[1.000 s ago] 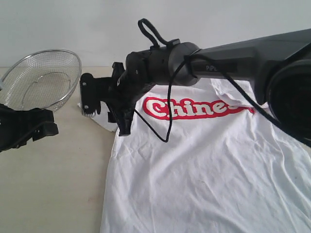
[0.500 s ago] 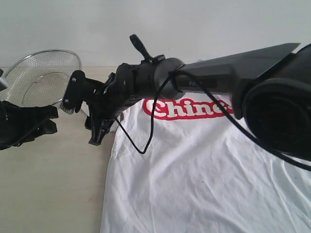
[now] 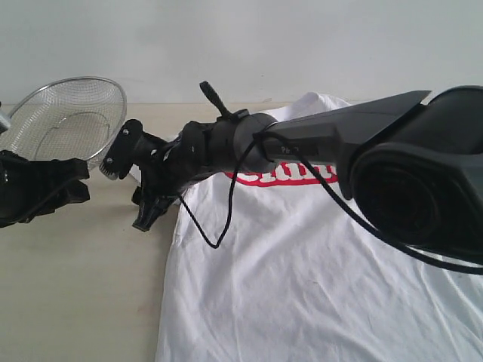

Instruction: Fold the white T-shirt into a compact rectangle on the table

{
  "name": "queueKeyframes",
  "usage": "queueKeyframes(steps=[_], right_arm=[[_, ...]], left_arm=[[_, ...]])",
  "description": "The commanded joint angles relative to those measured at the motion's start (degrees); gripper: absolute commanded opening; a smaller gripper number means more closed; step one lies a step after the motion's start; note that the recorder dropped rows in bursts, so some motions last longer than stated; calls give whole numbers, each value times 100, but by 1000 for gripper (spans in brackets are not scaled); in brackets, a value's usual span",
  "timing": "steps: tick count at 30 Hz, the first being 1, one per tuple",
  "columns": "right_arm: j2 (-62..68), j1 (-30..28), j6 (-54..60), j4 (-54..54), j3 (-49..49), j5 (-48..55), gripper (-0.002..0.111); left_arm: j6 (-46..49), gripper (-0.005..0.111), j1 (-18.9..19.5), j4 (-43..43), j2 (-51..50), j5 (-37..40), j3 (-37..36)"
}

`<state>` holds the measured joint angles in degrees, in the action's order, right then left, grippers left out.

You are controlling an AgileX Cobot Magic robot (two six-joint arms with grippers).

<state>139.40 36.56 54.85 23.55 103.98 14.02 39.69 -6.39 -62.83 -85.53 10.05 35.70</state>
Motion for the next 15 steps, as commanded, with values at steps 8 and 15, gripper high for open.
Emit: queueKeyframes(steps=[8,15], right_arm=[[163,-330,-741,13,11,550,55],[186,-181,-678,-29,11,947,55]], left_arm=[[55,51,12,-77,55,48,23],[55,51,12,-78,55,38,23]])
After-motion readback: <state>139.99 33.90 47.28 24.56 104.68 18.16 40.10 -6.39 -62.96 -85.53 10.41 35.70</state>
